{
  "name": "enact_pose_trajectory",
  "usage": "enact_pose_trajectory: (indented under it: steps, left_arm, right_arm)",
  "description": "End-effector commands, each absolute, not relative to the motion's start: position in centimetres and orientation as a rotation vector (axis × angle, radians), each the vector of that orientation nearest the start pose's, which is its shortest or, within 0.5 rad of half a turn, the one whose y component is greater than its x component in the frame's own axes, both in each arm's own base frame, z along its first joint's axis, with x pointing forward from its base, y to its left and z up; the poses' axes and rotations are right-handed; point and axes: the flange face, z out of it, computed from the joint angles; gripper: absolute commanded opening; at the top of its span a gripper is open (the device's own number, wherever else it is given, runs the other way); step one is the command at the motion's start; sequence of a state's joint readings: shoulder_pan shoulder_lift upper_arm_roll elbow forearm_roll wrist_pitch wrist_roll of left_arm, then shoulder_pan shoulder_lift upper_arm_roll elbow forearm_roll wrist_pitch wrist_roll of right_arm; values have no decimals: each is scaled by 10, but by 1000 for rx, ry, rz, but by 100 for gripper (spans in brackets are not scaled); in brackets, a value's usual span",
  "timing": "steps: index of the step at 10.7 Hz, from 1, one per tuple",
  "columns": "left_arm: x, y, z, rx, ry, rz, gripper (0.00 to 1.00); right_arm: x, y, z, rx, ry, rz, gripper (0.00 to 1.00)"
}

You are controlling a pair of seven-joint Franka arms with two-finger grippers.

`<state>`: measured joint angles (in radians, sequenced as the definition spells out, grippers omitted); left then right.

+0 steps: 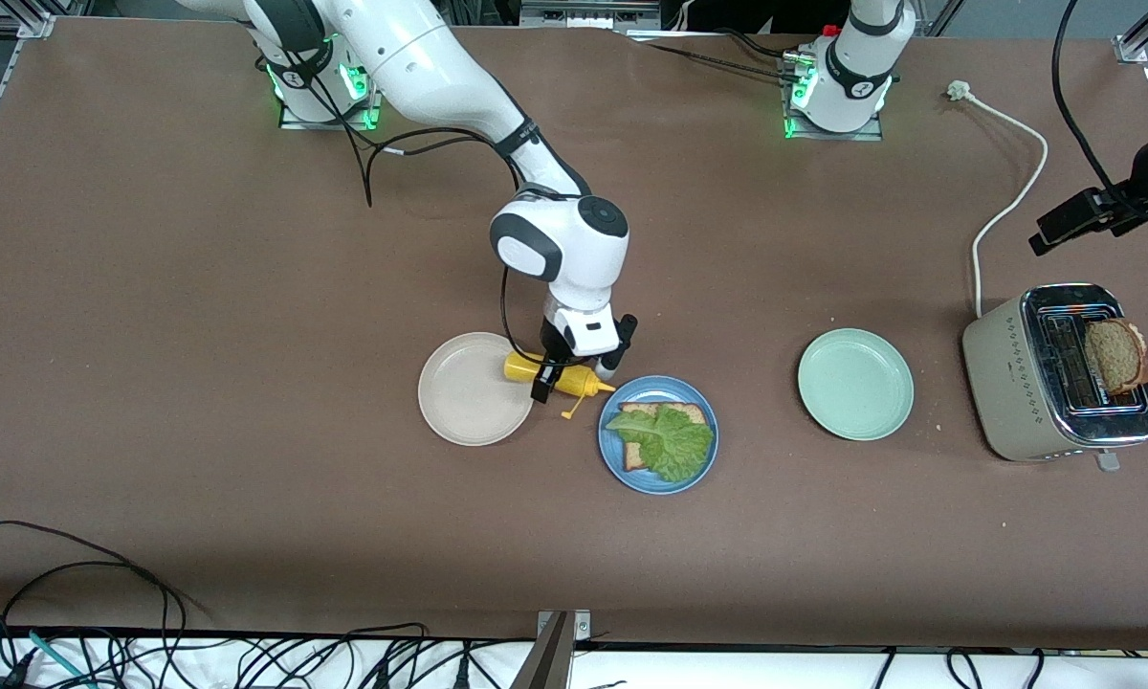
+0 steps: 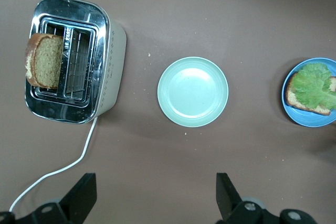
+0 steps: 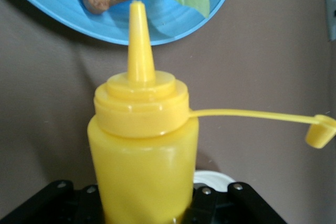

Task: Make sandwich in blue plate with both arms
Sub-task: 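Carry the bottle over the blue plate and tilt it over the lettuce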

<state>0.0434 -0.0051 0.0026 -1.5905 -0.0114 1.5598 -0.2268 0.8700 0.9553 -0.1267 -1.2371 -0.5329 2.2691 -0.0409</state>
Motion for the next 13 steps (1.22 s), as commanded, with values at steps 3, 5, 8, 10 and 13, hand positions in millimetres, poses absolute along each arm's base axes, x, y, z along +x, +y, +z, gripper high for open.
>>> enact_pose_trajectory:
  steps: [3,5,8,10,13]
  left_arm:
    - [552,27,623,-3106,-398,42,100]
    - [552,27,623,-3106,-398,42,100]
    - [551,31,623,-3105,-407,42,100]
    - [551,31,623,-3105,-407,42,100]
    - [551,31,623,-3105,-410,42,100]
  right_arm:
    - [560,543,176,-2922,-2322,-614,0]
    - [559,544,176,-2903,-2366,-612,0]
    - [560,546,179,-2902,-2362,-627,0]
    - [563,543,186,-2899,-2392,-594,0]
    - [593,512,284,-2923,-2141,-399,0]
